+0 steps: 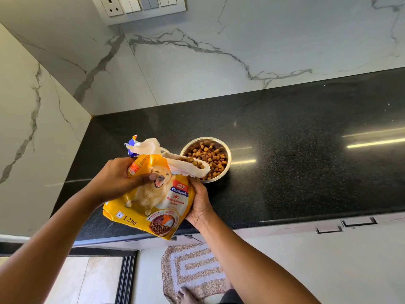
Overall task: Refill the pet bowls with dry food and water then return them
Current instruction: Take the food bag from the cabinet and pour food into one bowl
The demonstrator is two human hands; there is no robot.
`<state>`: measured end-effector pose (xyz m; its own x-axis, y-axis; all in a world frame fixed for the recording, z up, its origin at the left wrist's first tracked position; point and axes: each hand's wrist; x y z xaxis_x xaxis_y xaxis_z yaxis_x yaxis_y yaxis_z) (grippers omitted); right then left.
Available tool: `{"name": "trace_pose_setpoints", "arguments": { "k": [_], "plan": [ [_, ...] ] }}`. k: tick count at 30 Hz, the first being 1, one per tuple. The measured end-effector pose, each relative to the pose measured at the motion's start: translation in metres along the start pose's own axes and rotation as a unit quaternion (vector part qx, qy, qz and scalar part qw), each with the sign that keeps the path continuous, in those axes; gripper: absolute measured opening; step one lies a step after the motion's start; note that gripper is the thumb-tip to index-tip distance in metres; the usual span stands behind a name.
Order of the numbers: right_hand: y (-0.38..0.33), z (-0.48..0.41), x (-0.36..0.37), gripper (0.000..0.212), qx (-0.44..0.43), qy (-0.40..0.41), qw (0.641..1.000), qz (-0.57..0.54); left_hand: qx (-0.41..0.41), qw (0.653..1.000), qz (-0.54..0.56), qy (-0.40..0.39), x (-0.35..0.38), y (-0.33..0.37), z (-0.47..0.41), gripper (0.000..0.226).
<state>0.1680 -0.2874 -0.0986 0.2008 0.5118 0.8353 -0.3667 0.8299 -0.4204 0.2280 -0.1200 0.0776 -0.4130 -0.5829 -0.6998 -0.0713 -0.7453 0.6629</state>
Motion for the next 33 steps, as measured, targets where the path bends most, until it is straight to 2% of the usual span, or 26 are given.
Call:
{"name": "trace_pose_setpoints", "arguments": {
  "k": [3, 6, 10, 13, 16, 18, 20, 22, 25, 28, 31, 33],
  "plan": [
    [-0.002, 0.000, -0.001, 0.061, 0.001, -0.007, 1.000, 0.019, -0.013, 1.000, 0.025, 0.012, 0.005, -0.013, 0.007, 0.058],
    [-0.006, 0.002, 0.001, 0.057, -0.004, -0.007, 1.000, 0.025, -0.024, 0.998, 0.062, 0.012, 0.007, -0.022, 0.015, 0.069],
    [-0.017, 0.007, 0.006, 0.051, -0.016, -0.024, 0.999, 0.042, -0.023, 0.994, 0.110, 0.004, 0.012, -0.026, 0.024, 0.070],
    [-0.029, 0.015, 0.013, 0.063, -0.026, -0.035, 0.996, 0.082, -0.021, 0.990, 0.142, 0.012, 0.017, -0.029, 0.029, 0.070],
    [-0.043, 0.023, 0.020, 0.072, -0.035, -0.040, 0.989, 0.137, -0.017, 0.980, 0.196, 0.024, 0.026, -0.033, 0.036, 0.058],
    [-0.055, 0.028, 0.021, 0.065, -0.067, -0.028, 0.980, 0.184, -0.010, 0.966, 0.254, 0.037, 0.038, -0.037, 0.044, 0.062],
    [-0.067, 0.036, 0.021, 0.051, -0.104, -0.040, 0.967, 0.228, -0.010, 0.953, 0.297, 0.061, 0.054, -0.041, 0.051, 0.073],
    [-0.079, 0.046, 0.020, 0.037, -0.126, -0.062, 0.951, 0.276, -0.016, 0.943, 0.322, 0.086, 0.075, -0.045, 0.053, 0.072],
    [-0.093, 0.056, 0.010, 0.041, -0.152, -0.070, 0.933, 0.320, -0.015, 0.943, 0.315, 0.109, 0.108, -0.044, 0.052, 0.067],
    [-0.102, 0.063, -0.002, 0.036, -0.175, -0.061, 0.917, 0.352, -0.024, 0.934, 0.331, 0.132, 0.132, -0.045, 0.049, 0.078],
    [-0.109, 0.065, -0.007, 0.036, -0.175, -0.065, 0.908, 0.376, -0.031, 0.939, 0.322, 0.121, 0.144, -0.053, 0.044, 0.087],
    [-0.109, 0.065, -0.006, 0.039, -0.178, -0.071, 0.900, 0.391, -0.016, 0.943, 0.308, 0.124, 0.148, -0.059, 0.042, 0.076]
  ]
}}
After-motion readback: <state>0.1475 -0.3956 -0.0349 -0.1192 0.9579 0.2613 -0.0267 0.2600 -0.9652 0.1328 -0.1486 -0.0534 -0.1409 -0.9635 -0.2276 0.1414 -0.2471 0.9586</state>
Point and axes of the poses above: each hand's wrist, its own z-axis away from the middle knuckle, its own x-axis out of the palm, y = z × x
